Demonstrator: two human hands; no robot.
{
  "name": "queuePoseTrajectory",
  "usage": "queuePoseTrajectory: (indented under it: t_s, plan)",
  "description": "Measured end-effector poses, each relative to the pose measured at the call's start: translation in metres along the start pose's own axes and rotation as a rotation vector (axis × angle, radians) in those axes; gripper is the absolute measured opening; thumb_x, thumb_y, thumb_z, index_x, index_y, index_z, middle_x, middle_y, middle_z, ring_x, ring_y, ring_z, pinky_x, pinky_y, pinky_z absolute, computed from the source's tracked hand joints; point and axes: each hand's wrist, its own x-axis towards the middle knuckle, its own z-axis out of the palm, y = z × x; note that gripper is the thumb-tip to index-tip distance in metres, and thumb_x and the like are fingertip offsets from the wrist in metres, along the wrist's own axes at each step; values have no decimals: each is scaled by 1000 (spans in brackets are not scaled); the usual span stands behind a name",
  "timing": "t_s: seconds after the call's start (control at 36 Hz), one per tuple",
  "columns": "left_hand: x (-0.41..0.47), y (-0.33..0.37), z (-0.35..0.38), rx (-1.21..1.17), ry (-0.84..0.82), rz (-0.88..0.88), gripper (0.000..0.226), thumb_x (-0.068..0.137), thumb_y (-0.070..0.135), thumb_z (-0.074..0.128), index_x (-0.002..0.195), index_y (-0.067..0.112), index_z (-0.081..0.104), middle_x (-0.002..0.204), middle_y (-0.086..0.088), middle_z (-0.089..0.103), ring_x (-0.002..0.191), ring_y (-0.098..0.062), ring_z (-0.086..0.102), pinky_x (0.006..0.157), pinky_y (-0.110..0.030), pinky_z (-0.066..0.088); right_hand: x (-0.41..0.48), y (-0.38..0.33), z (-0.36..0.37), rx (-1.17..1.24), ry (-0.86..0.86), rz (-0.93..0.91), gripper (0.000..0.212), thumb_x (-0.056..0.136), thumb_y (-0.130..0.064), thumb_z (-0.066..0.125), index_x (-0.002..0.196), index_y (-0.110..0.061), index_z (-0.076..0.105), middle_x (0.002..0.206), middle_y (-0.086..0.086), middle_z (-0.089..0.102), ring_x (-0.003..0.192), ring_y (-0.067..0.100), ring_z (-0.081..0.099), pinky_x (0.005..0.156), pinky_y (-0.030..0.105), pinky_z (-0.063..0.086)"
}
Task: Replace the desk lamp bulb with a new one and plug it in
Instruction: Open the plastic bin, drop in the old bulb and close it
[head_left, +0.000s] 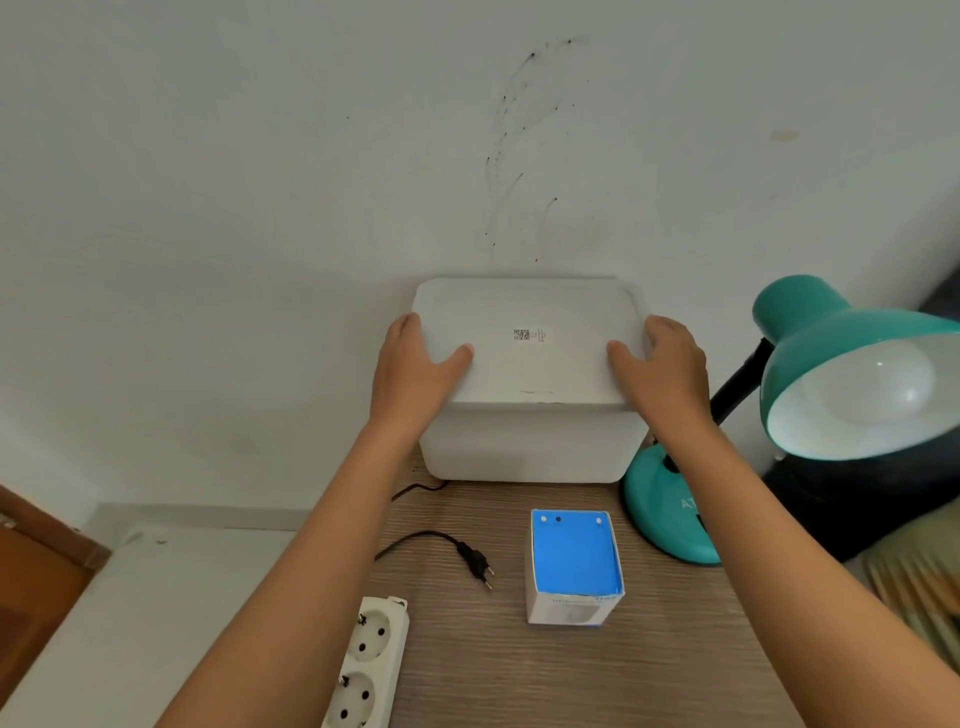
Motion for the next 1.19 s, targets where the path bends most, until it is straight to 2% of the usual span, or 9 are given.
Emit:
queuePoseTrajectory:
  t_s: [0.08,0.19,0.44,0.72,0.89,0.97,1.03,1.08,1.19]
  plan:
    - [1,-2,1,27,-45,-24,44,86,39,61,111,4,50,123,-7,50,101,-17,45,78,-27,33,-1,-1,3,-14,-24,14,17,90,-27,51,96,-11,49,125,17,51,109,30,50,77,27,31]
    - [4,-1,2,77,-75,-18,49,88,40,57,117,3,48,128,-8,47,113,-23,48,79,-28,34,0,1,6,-44,-43,36,38,91,-29,48,109,4,53,127,16,50,111,31,50,78,29,33]
    - [0,-6,8,133,-73,-22,62,89,46,53,133,6,39,139,-8,41,123,-26,45,86,-30,37,-1,4,8,-32,-70,63,43,91,-32,48,118,2,51,134,14,46,116,29,48,81,27,32]
    - [1,-3,4,117,-114,-45,59,88,45,54,130,6,41,138,-8,41,123,-25,44,88,-32,38,-3,0,5,-16,-84,88,45,92,-32,48,123,0,49,139,11,42,121,27,45,81,26,29]
    - [-8,3,-12,94,-148,-50,41,88,38,55,110,4,49,121,-8,48,112,-28,48,84,-35,42,-7,-8,-4,-25,-144,80,38,91,-26,48,118,0,51,131,17,49,117,30,47,83,29,34]
    - [-17,8,-27,85,-135,-31,44,91,36,54,121,5,49,131,-10,46,121,-29,44,92,-32,39,-16,-22,-13,-7,-144,33,44,93,-22,48,132,-1,43,138,16,45,125,29,43,93,33,36]
    - [-28,13,-39,57,-111,-24,49,94,33,52,131,2,43,139,-11,41,128,-26,39,89,-25,30,-24,-34,-18,28,-131,4,49,94,-22,49,136,1,39,144,16,40,132,29,39,103,32,32]
    - [-42,14,-52,36,-83,-20,52,95,34,51,136,3,40,145,-9,36,132,-23,35,92,-25,28,-35,-47,-21,81,-118,-28,52,94,-22,51,140,-2,37,148,14,38,137,26,35,109,30,27]
    - [-81,3,-73,18,-41,-34,51,95,34,51,135,3,41,143,-9,39,130,-22,38,92,-25,30,-72,-71,-16,207,-97,-122,47,91,-18,55,135,-3,46,139,13,49,129,24,45,107,30,32]
